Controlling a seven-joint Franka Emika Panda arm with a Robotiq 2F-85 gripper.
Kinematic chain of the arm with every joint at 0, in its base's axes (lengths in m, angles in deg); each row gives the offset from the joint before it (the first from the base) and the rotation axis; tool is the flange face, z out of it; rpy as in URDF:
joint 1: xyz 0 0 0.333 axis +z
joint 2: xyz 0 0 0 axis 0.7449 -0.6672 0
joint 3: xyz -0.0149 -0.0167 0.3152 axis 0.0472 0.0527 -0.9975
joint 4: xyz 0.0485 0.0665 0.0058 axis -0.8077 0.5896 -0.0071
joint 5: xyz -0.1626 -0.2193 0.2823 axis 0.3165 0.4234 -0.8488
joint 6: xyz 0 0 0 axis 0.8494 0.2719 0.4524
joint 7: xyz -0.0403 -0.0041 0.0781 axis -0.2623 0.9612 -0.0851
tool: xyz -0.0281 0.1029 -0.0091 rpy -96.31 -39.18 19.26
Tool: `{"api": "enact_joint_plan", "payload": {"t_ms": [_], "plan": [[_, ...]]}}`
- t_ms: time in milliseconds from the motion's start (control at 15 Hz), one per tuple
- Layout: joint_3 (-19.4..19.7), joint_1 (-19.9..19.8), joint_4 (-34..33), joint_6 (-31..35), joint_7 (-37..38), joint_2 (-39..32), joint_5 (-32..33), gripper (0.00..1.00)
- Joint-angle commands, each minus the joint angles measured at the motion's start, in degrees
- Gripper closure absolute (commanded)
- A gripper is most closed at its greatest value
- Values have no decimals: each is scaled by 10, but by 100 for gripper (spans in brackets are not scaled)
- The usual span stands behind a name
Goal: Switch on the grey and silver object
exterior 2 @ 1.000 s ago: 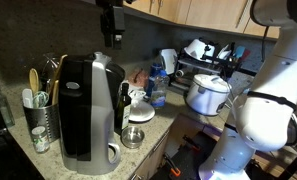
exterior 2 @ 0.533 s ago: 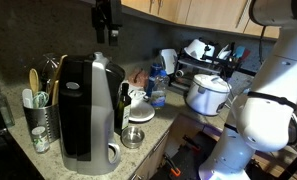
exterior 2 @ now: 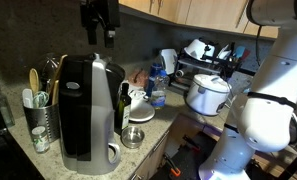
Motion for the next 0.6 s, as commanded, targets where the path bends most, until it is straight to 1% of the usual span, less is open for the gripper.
{"api": "enact_joint_plan", "payload": {"t_ms": [0, 67, 200, 533], "plan": [[-5, 3, -19, -6, -13, -11, -1, 34], [-5, 3, -20, -7, -11, -11, 0, 44], [-4, 4, -19, -8, -10, -10, 0, 58], [-3, 3, -22, -10, -10, -10, 0, 97]]}}
